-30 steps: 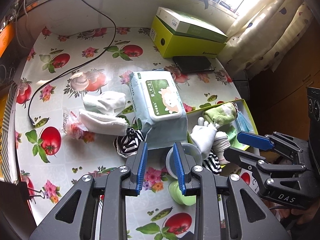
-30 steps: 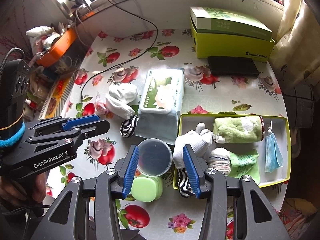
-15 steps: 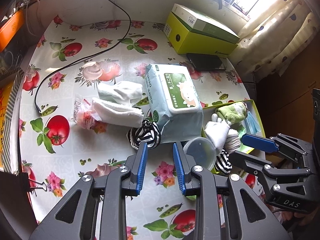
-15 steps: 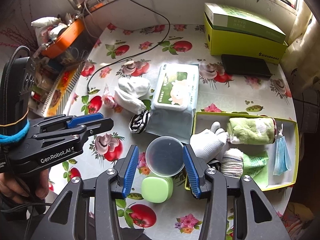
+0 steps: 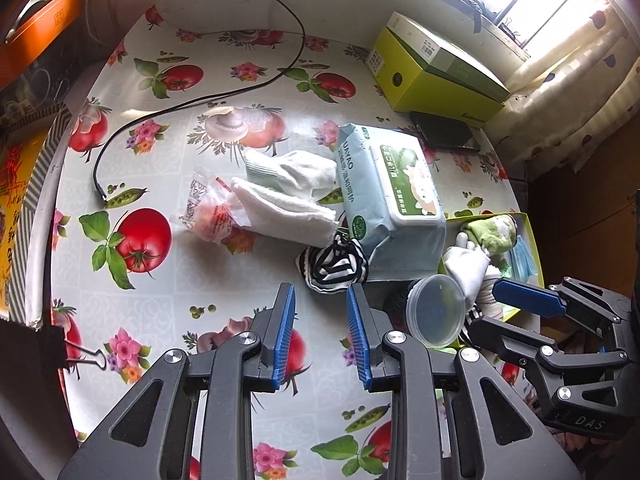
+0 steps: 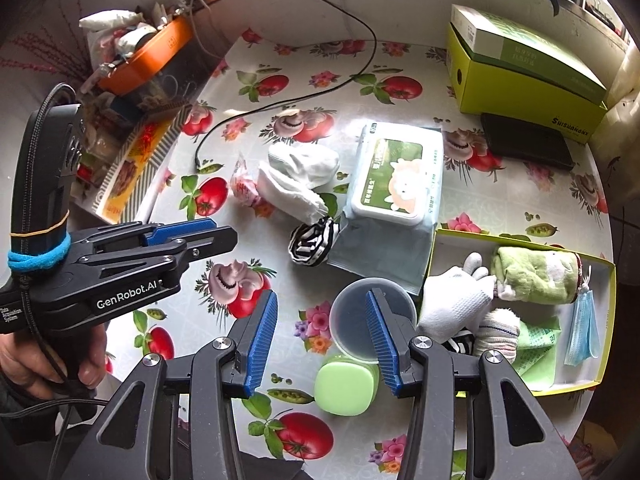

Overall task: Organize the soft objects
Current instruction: 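Lower the left gripper toward the clear bag while the right approaches the striped sock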

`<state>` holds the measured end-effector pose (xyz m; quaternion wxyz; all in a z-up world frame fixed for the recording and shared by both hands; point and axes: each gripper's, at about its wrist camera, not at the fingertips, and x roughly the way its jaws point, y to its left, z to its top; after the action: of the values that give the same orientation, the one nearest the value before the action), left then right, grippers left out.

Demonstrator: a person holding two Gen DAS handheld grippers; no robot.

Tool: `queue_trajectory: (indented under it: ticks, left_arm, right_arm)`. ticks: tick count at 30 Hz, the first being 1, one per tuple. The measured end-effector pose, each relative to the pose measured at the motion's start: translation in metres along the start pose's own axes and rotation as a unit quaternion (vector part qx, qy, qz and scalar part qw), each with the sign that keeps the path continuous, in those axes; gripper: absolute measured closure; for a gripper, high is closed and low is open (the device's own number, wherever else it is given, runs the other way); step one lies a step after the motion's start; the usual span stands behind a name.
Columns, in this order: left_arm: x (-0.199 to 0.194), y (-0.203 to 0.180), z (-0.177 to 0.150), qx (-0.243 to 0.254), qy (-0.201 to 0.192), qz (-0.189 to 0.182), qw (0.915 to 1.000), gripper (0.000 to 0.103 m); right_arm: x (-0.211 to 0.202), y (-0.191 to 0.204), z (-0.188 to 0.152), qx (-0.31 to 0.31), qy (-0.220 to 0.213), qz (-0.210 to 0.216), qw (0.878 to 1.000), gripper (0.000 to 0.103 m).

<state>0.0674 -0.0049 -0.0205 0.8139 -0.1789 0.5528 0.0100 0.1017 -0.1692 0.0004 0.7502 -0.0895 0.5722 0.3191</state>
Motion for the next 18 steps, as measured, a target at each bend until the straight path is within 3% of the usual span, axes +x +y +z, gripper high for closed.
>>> queue_trajectory:
  ticks: [9, 10, 12, 18]
  left_arm:
    - [0.0, 0.03, 0.008, -0.031, -0.007, 0.005, 0.9995, 0.075]
    - [0.002, 0.034, 0.009, -0.034, -0.007, 0.005, 0.9994, 0.073]
    - [0.004, 0.042, 0.012, -0.043, -0.008, 0.005, 0.999, 0.059]
    - [0.013, 0.064, 0.021, -0.06, -0.012, 0.017, 0.998, 0.058]
  right_arm:
    - [0.012, 0.012, 0.013, -0.017, 0.006, 0.005, 1.0, 0.058]
    - [0.012, 0.013, 0.014, -0.019, 0.006, 0.005, 1.0, 0.058]
    - [0.014, 0.013, 0.016, -0.02, 0.006, 0.006, 1.0, 0.058]
    - [0.02, 0.014, 0.021, -0.02, 0.011, 0.007, 1.0, 0.057]
